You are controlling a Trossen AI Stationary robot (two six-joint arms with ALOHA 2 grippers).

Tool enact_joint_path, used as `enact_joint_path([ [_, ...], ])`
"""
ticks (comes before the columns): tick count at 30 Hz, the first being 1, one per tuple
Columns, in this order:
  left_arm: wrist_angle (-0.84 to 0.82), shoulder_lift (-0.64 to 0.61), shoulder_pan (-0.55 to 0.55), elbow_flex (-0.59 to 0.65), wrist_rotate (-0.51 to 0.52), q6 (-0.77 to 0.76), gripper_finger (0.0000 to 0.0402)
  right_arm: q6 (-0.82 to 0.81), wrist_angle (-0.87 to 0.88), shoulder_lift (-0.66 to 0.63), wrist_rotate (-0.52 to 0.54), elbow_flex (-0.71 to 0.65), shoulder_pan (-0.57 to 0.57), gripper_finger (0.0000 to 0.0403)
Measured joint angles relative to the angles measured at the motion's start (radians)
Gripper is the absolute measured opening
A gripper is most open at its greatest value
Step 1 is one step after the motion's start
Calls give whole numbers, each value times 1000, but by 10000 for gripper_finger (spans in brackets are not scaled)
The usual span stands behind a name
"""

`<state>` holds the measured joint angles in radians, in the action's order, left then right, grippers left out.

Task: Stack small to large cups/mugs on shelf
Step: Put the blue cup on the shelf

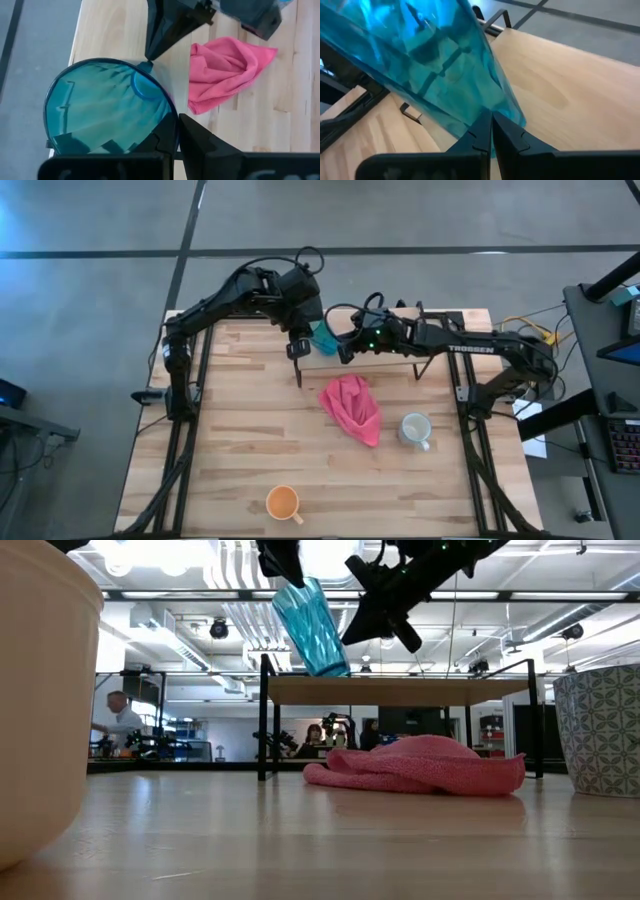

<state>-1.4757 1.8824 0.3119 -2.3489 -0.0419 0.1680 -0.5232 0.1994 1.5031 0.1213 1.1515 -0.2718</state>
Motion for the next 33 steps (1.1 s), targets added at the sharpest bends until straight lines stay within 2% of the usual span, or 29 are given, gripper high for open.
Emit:
enact_joint_path([
  [4, 5, 0, 0, 0, 33, 0, 1, 0, -9, 14, -2, 0, 0, 9],
  [28, 60, 32, -1, -1, 36, 6, 2, 0, -35, 23, -1, 0, -6, 9],
  [33, 60, 32, -1, 0, 35, 6, 20, 0, -35, 23, -1, 0, -6, 9],
])
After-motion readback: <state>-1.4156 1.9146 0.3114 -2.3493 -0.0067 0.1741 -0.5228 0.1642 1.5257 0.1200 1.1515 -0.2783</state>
